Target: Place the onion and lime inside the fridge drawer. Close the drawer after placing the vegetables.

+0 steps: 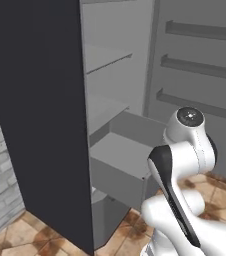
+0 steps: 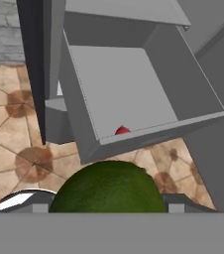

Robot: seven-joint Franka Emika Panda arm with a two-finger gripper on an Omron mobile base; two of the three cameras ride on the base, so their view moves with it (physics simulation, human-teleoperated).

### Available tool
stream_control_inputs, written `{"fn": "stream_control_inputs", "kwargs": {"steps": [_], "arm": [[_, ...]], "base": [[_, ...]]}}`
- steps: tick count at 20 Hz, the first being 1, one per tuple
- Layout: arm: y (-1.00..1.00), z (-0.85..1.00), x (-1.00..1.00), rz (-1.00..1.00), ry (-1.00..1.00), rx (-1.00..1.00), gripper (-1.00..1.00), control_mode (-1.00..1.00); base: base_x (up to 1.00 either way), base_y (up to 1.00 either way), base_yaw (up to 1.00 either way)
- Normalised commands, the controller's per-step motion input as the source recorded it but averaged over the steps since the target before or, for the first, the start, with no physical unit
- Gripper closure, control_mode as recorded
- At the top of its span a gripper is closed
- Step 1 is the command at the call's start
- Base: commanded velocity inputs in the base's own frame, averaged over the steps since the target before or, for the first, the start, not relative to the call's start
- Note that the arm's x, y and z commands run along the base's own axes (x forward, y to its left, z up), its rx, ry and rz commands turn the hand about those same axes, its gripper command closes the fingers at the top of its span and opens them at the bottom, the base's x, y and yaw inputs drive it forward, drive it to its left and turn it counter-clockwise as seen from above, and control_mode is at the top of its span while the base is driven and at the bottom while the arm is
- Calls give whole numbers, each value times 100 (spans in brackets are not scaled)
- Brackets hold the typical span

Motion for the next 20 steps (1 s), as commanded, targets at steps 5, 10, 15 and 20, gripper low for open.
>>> {"fn": "stream_control_inputs", "kwargs": {"steps": [5, 10, 15, 20], "arm": [[0, 0, 0, 0, 0, 0, 100, 100], [0, 0, 0, 0, 0, 0, 100, 100], [0, 0, 38, -2, 1, 0, 100, -100], [0, -11, 96, 0, 19, 0, 100, -100]], "base": [[48, 0, -11], [28, 0, -6], [5, 0, -1], [0, 0, 0]]}}
